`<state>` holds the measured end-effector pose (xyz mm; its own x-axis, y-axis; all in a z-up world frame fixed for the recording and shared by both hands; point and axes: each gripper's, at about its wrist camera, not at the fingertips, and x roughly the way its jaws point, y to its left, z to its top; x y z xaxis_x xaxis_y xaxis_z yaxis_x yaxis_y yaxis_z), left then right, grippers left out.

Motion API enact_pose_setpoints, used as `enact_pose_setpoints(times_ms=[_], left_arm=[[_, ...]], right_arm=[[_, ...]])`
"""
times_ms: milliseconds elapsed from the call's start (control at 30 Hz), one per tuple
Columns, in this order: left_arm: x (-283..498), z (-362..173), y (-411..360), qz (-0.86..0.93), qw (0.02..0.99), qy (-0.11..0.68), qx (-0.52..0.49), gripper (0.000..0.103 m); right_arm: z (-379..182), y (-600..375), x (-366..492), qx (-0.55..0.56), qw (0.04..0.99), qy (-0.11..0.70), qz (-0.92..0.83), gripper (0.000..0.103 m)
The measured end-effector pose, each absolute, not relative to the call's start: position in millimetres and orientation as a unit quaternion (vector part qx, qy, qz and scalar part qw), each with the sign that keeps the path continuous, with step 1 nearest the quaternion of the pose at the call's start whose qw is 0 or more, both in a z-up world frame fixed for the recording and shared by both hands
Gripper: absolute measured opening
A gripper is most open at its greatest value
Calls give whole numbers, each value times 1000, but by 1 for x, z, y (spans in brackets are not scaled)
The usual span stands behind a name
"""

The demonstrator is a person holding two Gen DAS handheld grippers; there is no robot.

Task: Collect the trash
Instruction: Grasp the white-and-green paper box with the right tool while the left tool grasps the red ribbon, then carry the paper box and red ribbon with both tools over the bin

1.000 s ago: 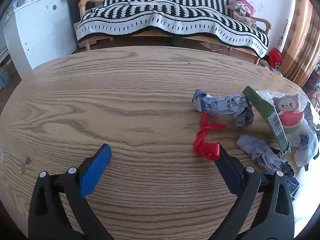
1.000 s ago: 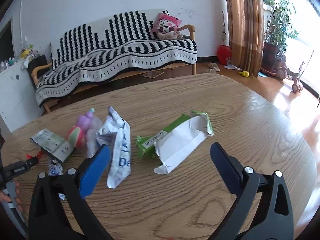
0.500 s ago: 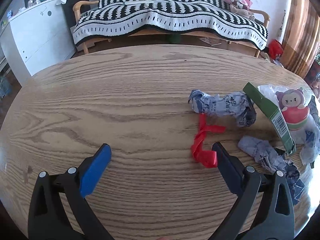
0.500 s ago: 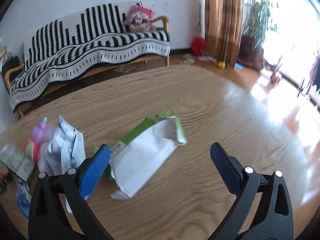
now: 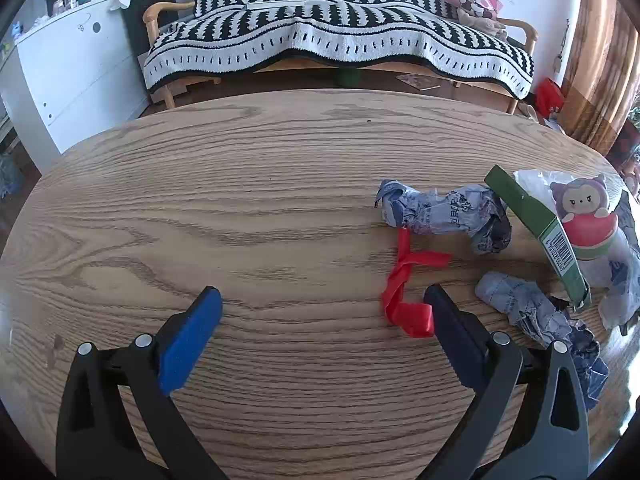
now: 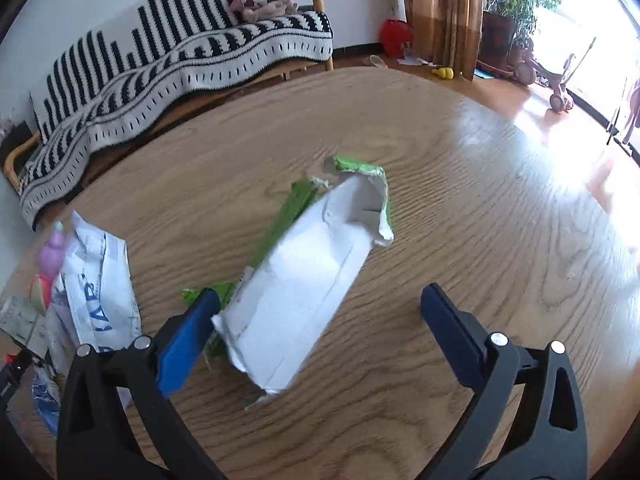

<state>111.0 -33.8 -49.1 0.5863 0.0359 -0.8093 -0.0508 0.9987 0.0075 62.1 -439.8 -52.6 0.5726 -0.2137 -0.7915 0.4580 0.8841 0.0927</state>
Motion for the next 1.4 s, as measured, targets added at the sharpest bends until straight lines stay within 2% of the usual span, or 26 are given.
enact_pose_setpoints(times_ms=[333,400,467,567,600,667,700,733,767,967,1400], left_arm=[[113,-49,-35,28,890,454,-7,97],[113,-49,-36,22,891,454,-7,97],[113,-48,-39,6,891,454,-1,97],[109,-47,-46,-21,891,452,14,94],[108,-46,-47,-29,893,448,18,89],[104,-43,-51,-41,899,436,28,56],[103,-42,-53,-48,900,431,34,48],[102,-41,-53,-51,901,429,36,27],[102,-41,-53,-48,902,428,37,12],[100,-42,-43,-55,902,428,-1,11],[95,-39,-46,-67,897,436,-8,12]], right_arm=[[-54,-441,59,145,873,432,-175,96],[-51,-439,57,150,877,425,-167,82],[-49,-438,53,154,878,420,-167,59],[-48,-442,48,172,879,414,-163,47],[-48,-442,46,176,879,413,-160,45],[-47,-441,44,191,879,409,-151,39],[-47,-441,43,195,879,408,-149,38],[-46,-440,41,198,881,405,-146,38],[-44,-439,40,198,883,401,-144,38],[-25,-421,32,173,903,371,-126,37],[-27,-421,37,170,899,383,-128,37]])
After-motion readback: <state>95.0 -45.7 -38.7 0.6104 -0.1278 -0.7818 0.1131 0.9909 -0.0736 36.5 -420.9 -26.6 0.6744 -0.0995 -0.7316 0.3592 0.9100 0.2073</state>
